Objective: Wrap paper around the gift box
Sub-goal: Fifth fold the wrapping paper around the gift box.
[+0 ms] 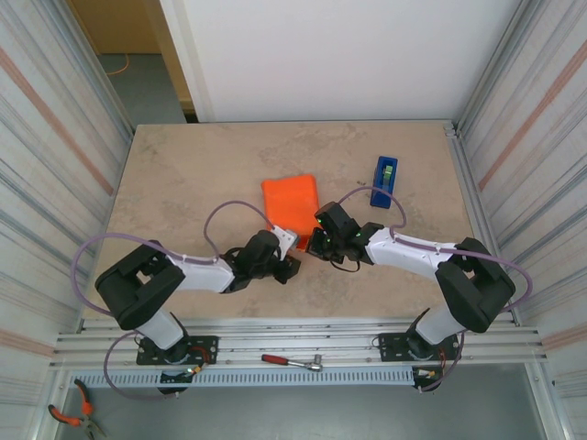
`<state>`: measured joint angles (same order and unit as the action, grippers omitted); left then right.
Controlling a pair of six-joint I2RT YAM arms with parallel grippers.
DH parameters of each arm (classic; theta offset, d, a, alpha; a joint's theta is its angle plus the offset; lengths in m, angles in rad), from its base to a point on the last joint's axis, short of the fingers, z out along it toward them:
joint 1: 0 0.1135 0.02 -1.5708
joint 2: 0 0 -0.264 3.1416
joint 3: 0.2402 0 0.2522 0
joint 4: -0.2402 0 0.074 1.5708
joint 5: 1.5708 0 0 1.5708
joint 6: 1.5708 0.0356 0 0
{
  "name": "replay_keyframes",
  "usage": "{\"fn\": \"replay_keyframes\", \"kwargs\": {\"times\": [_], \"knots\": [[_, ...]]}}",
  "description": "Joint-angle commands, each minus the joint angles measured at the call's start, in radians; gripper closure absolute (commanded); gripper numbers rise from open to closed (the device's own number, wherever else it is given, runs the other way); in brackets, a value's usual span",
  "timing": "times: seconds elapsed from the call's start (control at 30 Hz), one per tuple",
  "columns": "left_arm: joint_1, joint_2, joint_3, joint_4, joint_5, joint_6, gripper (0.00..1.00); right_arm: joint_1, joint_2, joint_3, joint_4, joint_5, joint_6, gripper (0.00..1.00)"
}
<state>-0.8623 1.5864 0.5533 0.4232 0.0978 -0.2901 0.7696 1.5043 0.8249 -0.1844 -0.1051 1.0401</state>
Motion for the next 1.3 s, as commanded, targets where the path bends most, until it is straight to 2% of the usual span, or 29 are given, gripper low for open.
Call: {"fn": "replay_keyframes", "kwargs": {"times": [0.0,0.1,0.17,0.33,0.4,0.47,0.6,0.9,1.1,1.27], "knots": [[0.003,0.012,0.044,-0.01,-0.082,0.04,0.77,-0.007,-0.034,-0.005,-0.009,0.0,0.016,0.95],[0.005,0.023,0.06,-0.016,-0.094,0.046,0.77,-0.007,-0.048,-0.014,-0.029,0.013,0.024,0.79],[0.009,0.029,0.066,-0.016,-0.094,0.046,0.77,-0.009,-0.075,-0.033,-0.031,0.025,0.03,0.73],[0.016,0.03,0.075,-0.024,-0.095,0.048,0.77,-0.013,-0.167,-0.122,-0.023,0.095,0.053,0.67],[0.017,0.025,0.078,-0.028,-0.098,0.052,0.77,-0.018,-0.181,-0.164,0.003,0.1,0.057,0.69],[0.02,0.02,0.078,-0.035,-0.101,0.055,0.77,-0.02,-0.176,-0.199,0.045,0.1,0.053,0.77],[0.028,0.008,0.078,-0.043,-0.106,0.054,0.77,-0.017,-0.122,-0.254,0.173,0.075,0.027,1.0],[0.037,-0.016,0.079,-0.063,-0.104,0.055,0.76,0.047,0.019,-0.247,0.395,0.095,0.005,1.0],[0.04,-0.032,0.083,-0.075,-0.095,0.054,0.77,0.049,0.092,-0.179,0.422,0.111,-0.005,1.0],[0.061,-0.12,0.095,-0.116,-0.045,0.059,0.75,0.018,0.145,-0.112,0.413,0.078,-0.03,1.0]]}}
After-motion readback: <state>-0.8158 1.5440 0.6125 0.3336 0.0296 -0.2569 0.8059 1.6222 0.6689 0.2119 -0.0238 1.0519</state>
